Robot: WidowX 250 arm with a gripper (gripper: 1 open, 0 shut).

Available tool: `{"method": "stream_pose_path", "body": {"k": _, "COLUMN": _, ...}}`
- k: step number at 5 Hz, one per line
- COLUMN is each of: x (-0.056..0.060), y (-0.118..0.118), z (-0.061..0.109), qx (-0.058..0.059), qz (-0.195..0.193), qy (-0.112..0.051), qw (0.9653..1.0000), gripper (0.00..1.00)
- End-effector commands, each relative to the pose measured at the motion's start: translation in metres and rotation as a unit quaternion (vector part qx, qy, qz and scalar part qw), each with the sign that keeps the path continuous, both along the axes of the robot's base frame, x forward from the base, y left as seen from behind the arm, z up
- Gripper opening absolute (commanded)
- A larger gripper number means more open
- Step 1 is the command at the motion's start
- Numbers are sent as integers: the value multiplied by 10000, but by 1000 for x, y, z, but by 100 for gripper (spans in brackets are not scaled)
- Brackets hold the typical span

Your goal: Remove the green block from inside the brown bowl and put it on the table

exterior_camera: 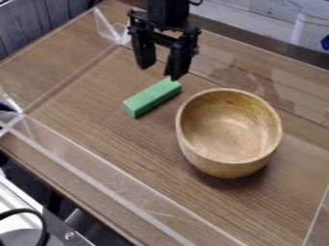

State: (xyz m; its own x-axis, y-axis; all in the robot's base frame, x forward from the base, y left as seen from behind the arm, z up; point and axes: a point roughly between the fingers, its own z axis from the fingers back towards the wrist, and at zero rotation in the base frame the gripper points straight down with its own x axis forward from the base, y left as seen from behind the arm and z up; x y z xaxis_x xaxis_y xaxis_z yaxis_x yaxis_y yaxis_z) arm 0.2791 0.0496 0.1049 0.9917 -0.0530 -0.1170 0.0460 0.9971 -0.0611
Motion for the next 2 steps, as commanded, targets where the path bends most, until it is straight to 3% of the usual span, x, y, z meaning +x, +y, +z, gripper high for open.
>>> {"method": "stream_pose_path", "body": {"k": 1, "x": 3, "y": 8, "z": 13, "qx": -51, "qz": -9, "qy": -366, "qw": 9993, "gripper": 100}}
{"method": "stream_pose_path", "body": {"k": 2, "x": 10, "y": 11, "z": 20, "qx": -8, "qz": 151, "qy": -546, "qw": 9984, "gripper": 100}}
